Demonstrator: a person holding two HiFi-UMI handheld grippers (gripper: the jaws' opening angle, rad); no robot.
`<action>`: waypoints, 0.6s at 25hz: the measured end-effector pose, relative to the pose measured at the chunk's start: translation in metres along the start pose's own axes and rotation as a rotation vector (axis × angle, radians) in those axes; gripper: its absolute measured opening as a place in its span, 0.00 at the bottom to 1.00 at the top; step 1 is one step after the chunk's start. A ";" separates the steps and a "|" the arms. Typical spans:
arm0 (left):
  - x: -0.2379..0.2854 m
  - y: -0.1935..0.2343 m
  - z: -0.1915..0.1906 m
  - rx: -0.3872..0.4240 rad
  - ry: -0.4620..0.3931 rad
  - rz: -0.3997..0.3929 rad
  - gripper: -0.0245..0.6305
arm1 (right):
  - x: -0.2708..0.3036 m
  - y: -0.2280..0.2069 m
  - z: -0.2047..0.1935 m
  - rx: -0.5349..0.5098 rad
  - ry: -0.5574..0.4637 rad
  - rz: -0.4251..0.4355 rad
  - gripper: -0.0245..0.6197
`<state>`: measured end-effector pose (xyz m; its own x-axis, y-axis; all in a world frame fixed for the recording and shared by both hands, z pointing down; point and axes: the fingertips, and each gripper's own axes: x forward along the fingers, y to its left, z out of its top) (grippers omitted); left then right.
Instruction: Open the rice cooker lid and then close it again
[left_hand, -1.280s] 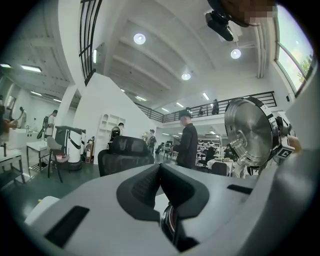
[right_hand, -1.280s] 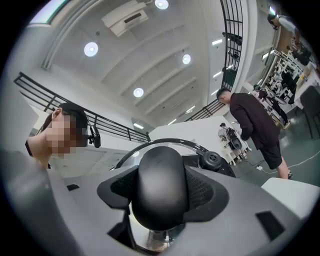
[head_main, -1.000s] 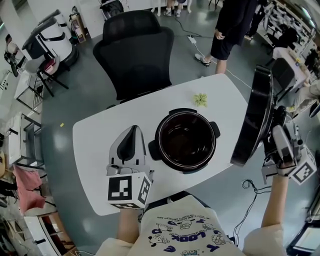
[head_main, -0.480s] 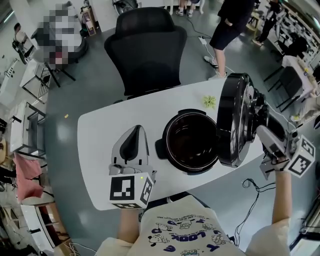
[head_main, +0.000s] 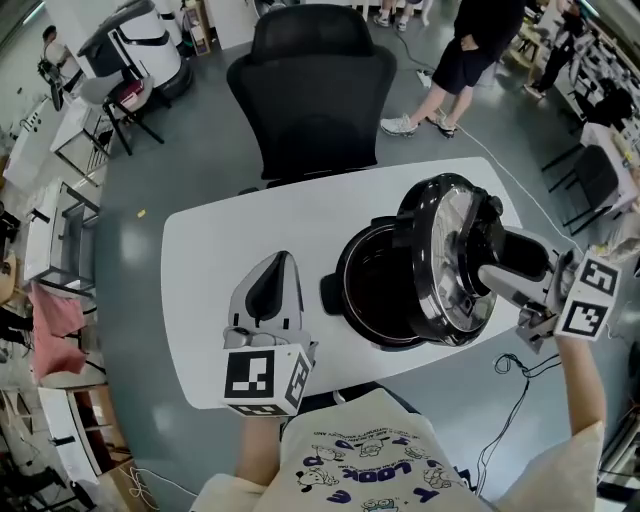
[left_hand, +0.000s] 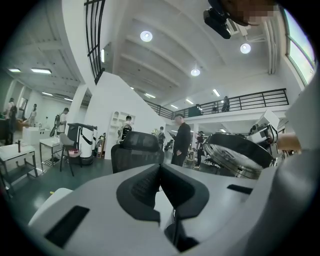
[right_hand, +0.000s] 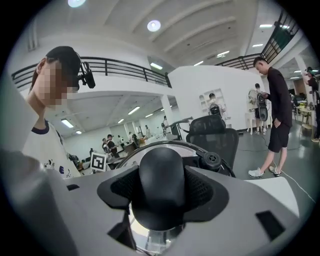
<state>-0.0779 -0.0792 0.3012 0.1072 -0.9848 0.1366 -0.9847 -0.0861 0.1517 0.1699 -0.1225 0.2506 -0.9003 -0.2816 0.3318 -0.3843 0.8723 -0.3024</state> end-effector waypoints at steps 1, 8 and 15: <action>0.000 0.000 0.000 -0.001 0.002 0.005 0.06 | 0.004 0.000 -0.003 -0.010 0.032 0.013 0.49; -0.008 0.012 -0.005 -0.011 0.014 0.042 0.06 | 0.039 0.014 -0.034 -0.099 0.221 0.094 0.49; -0.003 0.022 -0.016 -0.023 0.032 0.077 0.06 | 0.068 0.009 -0.061 -0.168 0.351 0.152 0.49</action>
<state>-0.0973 -0.0759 0.3194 0.0361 -0.9830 0.1798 -0.9867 -0.0065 0.1623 0.1180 -0.1095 0.3246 -0.8087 -0.0164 0.5880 -0.1874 0.9547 -0.2311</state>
